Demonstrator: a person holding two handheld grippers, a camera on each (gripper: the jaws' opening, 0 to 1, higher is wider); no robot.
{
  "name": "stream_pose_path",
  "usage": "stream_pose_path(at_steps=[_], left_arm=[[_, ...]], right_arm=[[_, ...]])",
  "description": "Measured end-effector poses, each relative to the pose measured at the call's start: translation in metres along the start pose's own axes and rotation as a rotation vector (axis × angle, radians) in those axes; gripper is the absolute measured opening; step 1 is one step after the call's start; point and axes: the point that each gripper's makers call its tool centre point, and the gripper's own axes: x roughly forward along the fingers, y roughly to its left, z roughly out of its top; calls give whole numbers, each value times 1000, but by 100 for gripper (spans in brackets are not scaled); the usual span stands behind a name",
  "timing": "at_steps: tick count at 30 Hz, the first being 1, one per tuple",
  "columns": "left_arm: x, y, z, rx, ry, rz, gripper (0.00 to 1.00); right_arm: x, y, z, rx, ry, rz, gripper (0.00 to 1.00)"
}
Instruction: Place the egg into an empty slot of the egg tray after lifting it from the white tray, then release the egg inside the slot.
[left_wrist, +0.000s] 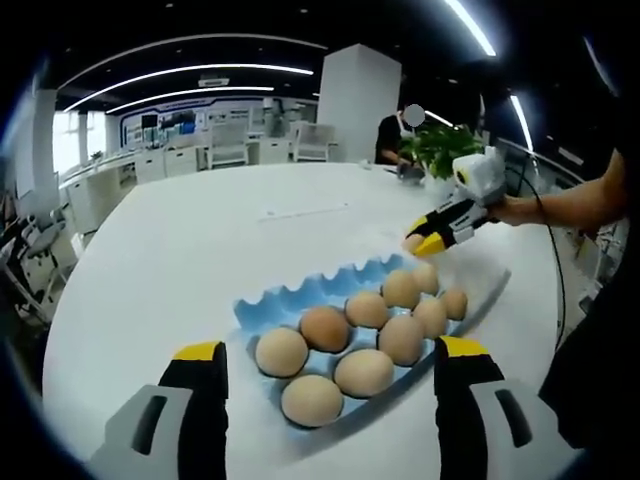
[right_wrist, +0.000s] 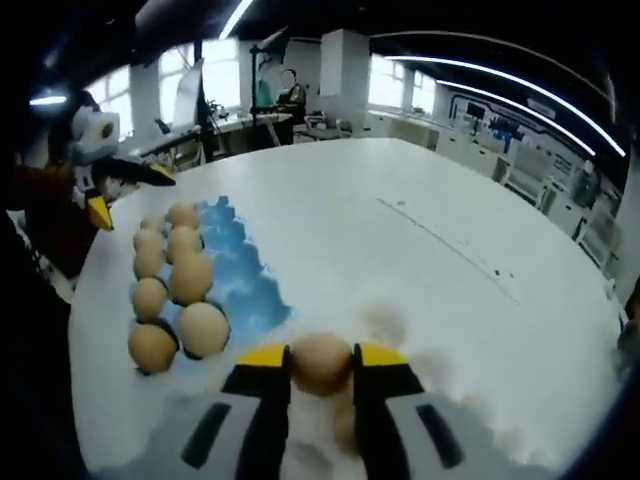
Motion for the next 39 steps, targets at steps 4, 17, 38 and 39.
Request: stream_pose_path(at_steps=[4, 17, 38, 39], left_arm=[[-1, 1, 3, 0, -12, 6, 84], [0, 1, 5, 12, -17, 3, 84], [-2, 6, 4, 22, -19, -4, 83], [-2, 6, 4, 22, -20, -5, 83]], right_arm=[[-16, -9, 21, 70, -118, -57, 23], [-29, -14, 22, 277, -204, -77, 23], [1, 35, 78, 270, -300, 46, 23], [3, 39, 81, 263, -299, 54, 23]])
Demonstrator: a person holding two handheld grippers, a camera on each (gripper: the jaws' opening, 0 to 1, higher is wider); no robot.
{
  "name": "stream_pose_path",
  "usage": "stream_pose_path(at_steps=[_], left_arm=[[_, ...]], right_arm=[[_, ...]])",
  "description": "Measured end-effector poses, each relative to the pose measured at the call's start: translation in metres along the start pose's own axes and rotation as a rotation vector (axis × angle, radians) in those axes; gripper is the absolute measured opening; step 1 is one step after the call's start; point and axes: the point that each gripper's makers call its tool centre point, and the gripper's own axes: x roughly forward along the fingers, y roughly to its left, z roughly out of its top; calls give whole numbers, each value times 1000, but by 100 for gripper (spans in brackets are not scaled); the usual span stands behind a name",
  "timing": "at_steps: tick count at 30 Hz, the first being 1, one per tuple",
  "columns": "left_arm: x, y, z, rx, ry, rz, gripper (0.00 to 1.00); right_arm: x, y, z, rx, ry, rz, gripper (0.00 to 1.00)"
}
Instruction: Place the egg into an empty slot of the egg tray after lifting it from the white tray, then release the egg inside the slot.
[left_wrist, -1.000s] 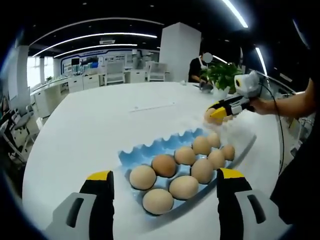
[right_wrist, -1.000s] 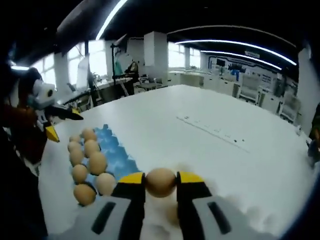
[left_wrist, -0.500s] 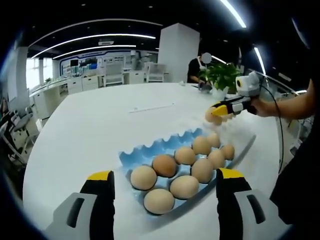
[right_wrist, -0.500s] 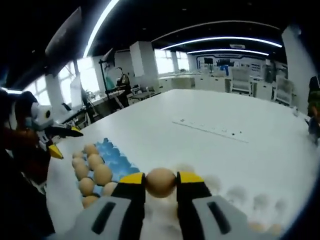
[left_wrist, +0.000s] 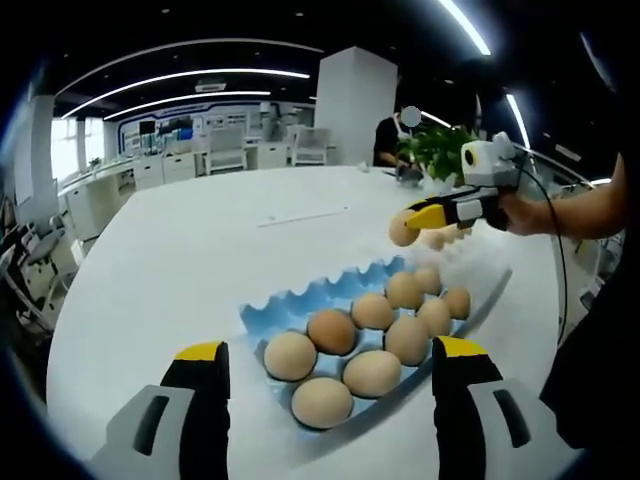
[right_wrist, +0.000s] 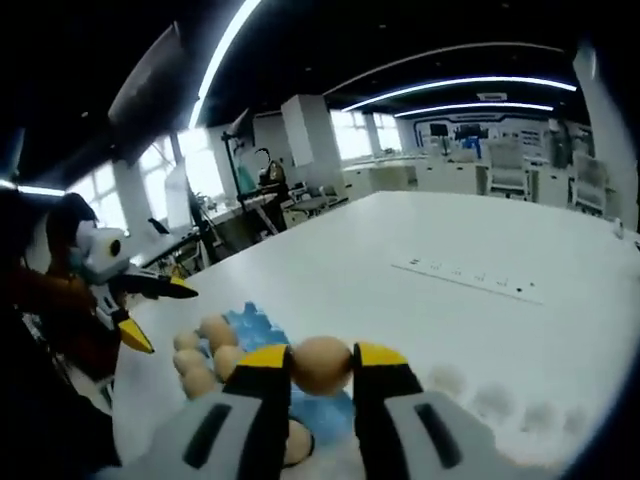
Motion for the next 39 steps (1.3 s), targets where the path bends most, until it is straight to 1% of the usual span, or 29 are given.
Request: stream_pose_path(at_steps=[7, 14, 17, 18, 20, 21, 28, 32, 34, 36, 37, 39], left_arm=[[1, 3, 1, 3, -1, -6, 83], [2, 7, 1, 4, -1, -5, 83], [2, 8, 0, 3, -1, -7, 83], [2, 8, 0, 4, 1, -6, 83], [1, 8, -1, -1, 0, -8, 83], [1, 8, -1, -1, 0, -8, 83], [-3, 14, -3, -7, 2, 2, 83], [-2, 17, -4, -13, 4, 2, 83], [-2, 18, -4, -11, 4, 2, 83], [-2, 18, -4, -15, 4, -1, 83], [-1, 19, -4, -15, 4, -1, 83], [-1, 20, -6, -17, 6, 1, 83]], right_arm=[[32, 27, 9, 5, -14, 69, 23], [60, 49, 13, -8, -13, 123, 23], [75, 59, 11, -2, -6, 146, 23], [81, 64, 9, 2, 0, 164, 23], [91, 72, 9, -5, 2, 170, 23], [97, 78, 8, 2, 4, 185, 23], [125, 96, 8, -20, 8, 202, 23], [139, 102, 0, -30, 27, 211, 23], [145, 104, -6, -51, 45, 204, 23], [148, 106, -8, -52, 55, 207, 23], [150, 105, -10, -67, 60, 195, 23], [154, 105, -12, -88, 72, 195, 23]])
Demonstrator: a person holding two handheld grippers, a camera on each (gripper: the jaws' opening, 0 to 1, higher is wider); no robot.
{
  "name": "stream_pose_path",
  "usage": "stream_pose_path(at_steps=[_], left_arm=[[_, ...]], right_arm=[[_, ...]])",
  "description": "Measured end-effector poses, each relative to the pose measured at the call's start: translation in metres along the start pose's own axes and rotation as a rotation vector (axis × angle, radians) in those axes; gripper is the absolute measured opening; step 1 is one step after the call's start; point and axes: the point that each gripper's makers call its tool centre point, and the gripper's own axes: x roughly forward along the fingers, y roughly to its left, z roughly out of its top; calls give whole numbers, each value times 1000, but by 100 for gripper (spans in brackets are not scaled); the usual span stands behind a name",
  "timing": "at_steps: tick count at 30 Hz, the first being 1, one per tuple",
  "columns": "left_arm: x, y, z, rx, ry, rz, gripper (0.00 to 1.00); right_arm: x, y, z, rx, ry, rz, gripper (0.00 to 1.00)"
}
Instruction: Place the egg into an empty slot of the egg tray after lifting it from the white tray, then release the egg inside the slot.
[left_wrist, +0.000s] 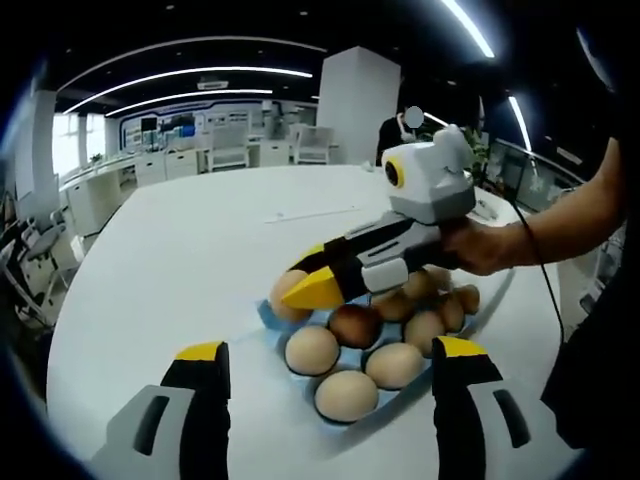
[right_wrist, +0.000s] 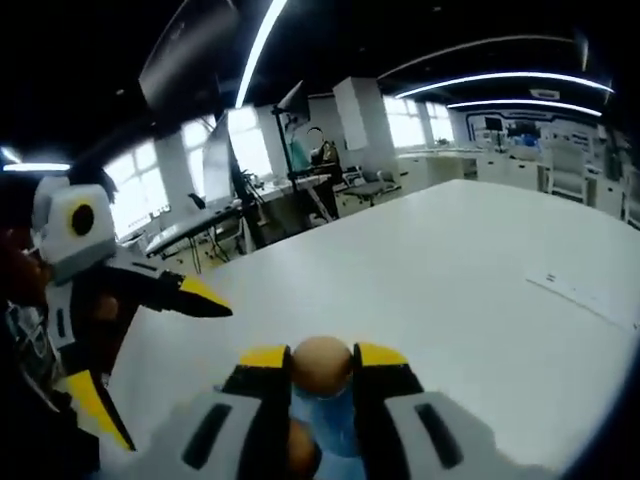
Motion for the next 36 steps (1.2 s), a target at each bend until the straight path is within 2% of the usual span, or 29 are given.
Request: stream_pose_path(at_steps=[8, 22, 25, 28, 30, 32, 34, 36], left_arm=[[2, 0, -3, -7, 3, -2, 83], [0, -5, 2, 8, -8, 5, 81], [-1, -6, 0, 7, 4, 6, 80], [-3, -7, 0, 7, 2, 10, 81], [-3, -8, 1, 2, -3, 16, 81], [-3, -10, 2, -3, -5, 15, 81], [-2, -12, 4, -2, -10, 13, 81], [-1, -14, 5, 0, -13, 9, 81]], right_arm=[[10, 1, -11, -71, 65, -10, 24], [7, 0, -11, -79, 48, 7, 24], [5, 0, -12, -91, 45, 7, 24], [-3, -2, -9, -84, 35, -7, 24], [-16, -4, 4, -55, -38, -23, 24], [-28, -7, 7, -32, -54, -36, 24], [-44, -15, 7, -5, -76, -69, 24], [-70, -28, 7, 30, -123, -133, 24]])
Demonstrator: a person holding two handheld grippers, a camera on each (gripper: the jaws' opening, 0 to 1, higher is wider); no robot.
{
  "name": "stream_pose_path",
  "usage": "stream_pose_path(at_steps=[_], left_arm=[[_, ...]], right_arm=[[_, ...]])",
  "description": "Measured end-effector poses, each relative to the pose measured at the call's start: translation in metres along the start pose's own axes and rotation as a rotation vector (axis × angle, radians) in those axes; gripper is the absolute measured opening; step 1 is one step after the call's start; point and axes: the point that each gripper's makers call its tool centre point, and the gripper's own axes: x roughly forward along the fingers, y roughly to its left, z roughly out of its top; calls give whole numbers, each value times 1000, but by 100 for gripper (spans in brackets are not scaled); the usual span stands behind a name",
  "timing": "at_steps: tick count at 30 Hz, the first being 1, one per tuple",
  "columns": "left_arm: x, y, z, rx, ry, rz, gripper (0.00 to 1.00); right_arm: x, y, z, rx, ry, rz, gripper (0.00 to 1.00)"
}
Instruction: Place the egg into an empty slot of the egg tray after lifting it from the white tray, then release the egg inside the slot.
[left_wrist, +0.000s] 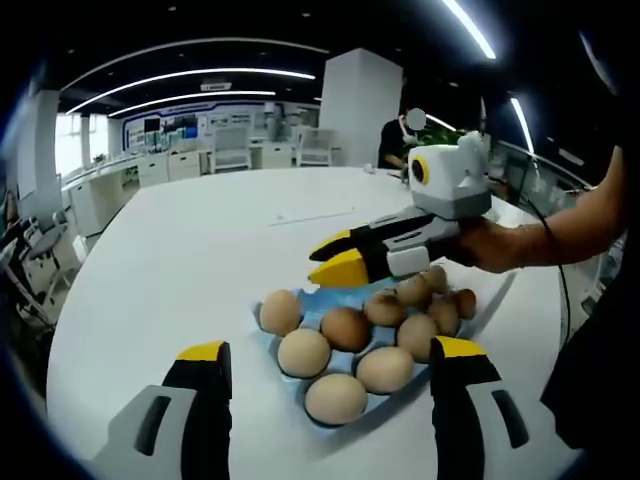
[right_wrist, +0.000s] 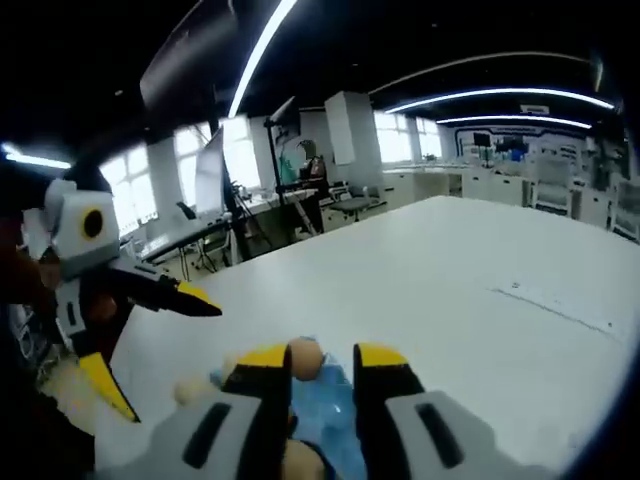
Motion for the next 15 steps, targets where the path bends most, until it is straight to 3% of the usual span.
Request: stream_pose_path(at_steps=[4, 8, 13, 15], left_arm=[[2, -2, 2, -1, -2, -9, 81], [4, -4, 3, -2, -3, -17, 80], [6, -2, 1, -2, 1, -20, 80], [6, -2, -1, 3, 7, -26, 79]], right_arm=[[-43, -32, 6, -13, -49, -131, 24], [-99, -75, 8, 5, -100, -333, 23], [-166, -126, -15, 62, -105, -583, 23], [-176, -137, -34, 76, -46, -611, 23]])
